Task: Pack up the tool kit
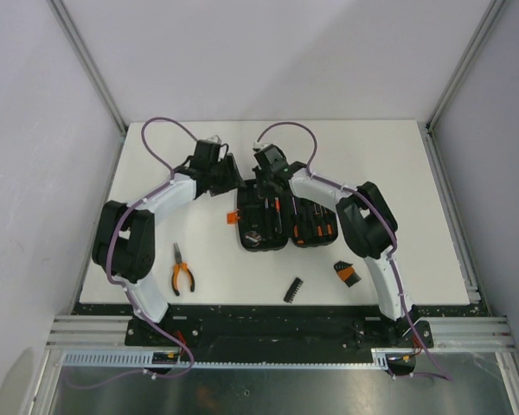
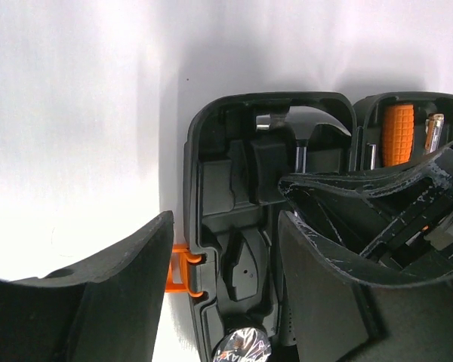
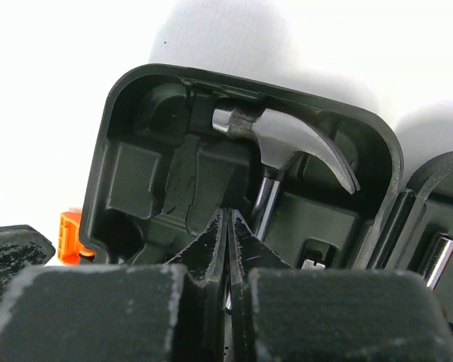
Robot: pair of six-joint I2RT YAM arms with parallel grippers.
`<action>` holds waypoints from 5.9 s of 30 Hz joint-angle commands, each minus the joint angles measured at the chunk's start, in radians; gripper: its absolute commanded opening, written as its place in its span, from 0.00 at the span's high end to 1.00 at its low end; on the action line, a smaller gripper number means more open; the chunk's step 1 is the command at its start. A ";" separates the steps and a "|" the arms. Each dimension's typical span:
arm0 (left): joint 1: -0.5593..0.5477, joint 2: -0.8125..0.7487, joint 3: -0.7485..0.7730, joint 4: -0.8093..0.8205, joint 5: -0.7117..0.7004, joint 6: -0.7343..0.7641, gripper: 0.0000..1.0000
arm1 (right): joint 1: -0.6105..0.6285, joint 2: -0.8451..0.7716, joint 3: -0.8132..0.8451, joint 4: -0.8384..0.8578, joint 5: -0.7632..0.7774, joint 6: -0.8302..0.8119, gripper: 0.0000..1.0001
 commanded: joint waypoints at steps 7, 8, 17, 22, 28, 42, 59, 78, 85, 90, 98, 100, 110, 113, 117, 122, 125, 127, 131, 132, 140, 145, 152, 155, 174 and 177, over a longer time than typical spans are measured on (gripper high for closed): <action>0.005 0.041 -0.018 0.014 -0.015 0.018 0.32 | 0.012 -0.099 0.044 -0.012 0.106 -0.037 0.77; 0.005 0.056 -0.017 0.015 -0.012 0.016 0.32 | 0.012 -0.105 0.048 -0.014 0.111 -0.036 0.76; 0.005 0.132 -0.002 0.015 0.013 0.010 0.38 | 0.007 -0.077 0.061 -0.076 0.107 -0.029 0.78; 0.005 0.135 -0.006 0.014 0.015 0.008 0.52 | 0.003 -0.031 0.084 -0.107 0.076 -0.025 0.87; 0.005 0.135 -0.014 0.015 0.023 0.009 0.54 | -0.003 0.013 0.101 -0.133 0.040 -0.018 0.96; 0.005 0.144 -0.008 0.015 0.035 0.011 0.54 | -0.018 0.074 0.099 -0.188 0.045 0.019 1.00; 0.005 0.149 -0.011 0.015 0.032 0.015 0.58 | -0.024 -0.034 0.166 -0.141 0.079 -0.014 0.88; 0.005 0.148 -0.013 0.014 0.034 0.013 0.59 | -0.014 0.083 0.187 -0.229 0.014 -0.015 0.87; 0.005 0.144 -0.017 0.015 0.034 0.013 0.59 | -0.013 0.118 0.190 -0.259 0.028 -0.010 0.97; 0.005 0.142 -0.017 0.015 0.039 0.014 0.59 | -0.019 0.151 0.189 -0.295 0.015 0.002 1.00; 0.005 0.143 -0.010 0.016 0.055 0.012 0.59 | -0.006 0.182 0.114 -0.331 -0.014 0.029 1.00; 0.005 0.144 -0.010 0.016 0.062 0.011 0.59 | 0.004 0.192 0.089 -0.339 -0.014 0.033 1.00; 0.005 0.135 -0.006 0.015 0.073 0.012 0.59 | 0.035 0.202 0.071 -0.355 0.050 0.041 1.00; 0.005 0.112 -0.006 0.015 0.065 0.013 0.58 | 0.019 0.164 0.116 -0.355 0.093 0.043 1.00; 0.007 0.046 0.002 0.014 0.011 0.025 0.53 | -0.018 0.070 0.183 -0.307 0.106 0.046 0.99; 0.018 -0.070 0.024 0.012 -0.040 0.040 0.39 | -0.066 -0.004 0.300 -0.276 0.072 0.041 0.88; 0.025 -0.144 0.024 -0.014 -0.065 0.056 0.25 | -0.082 -0.042 0.340 -0.280 0.045 0.032 0.76; 0.025 -0.203 0.000 -0.048 -0.114 0.068 0.18 | -0.085 -0.082 0.319 -0.271 0.034 0.029 0.67; 0.028 -0.361 -0.144 -0.114 -0.242 0.066 0.12 | -0.082 -0.190 0.192 -0.230 0.012 0.029 0.52; 0.028 -0.393 -0.175 -0.142 -0.271 0.063 0.10 | -0.083 -0.224 0.150 -0.218 0.006 0.034 0.49; 0.043 -0.565 -0.331 -0.397 -0.425 -0.044 0.01 | -0.111 -0.360 -0.092 -0.165 -0.032 0.072 0.42; 0.112 -0.563 -0.408 -0.480 -0.418 -0.138 0.02 | -0.131 -0.356 -0.119 -0.182 -0.077 0.080 0.42; 0.153 -0.445 -0.447 -0.499 -0.378 -0.178 0.22 | -0.149 -0.347 -0.131 -0.186 -0.097 0.082 0.44; 0.157 -0.369 -0.434 -0.499 -0.368 -0.171 0.38 | -0.162 -0.351 -0.144 -0.186 -0.099 0.083 0.45; 0.154 -0.140 -0.223 -0.431 -0.322 -0.072 1.00 | -0.223 -0.344 -0.170 -0.171 -0.132 0.088 0.48; 0.142 -0.100 -0.154 -0.420 -0.326 -0.055 1.00 | -0.226 -0.336 -0.167 -0.171 -0.132 0.090 0.48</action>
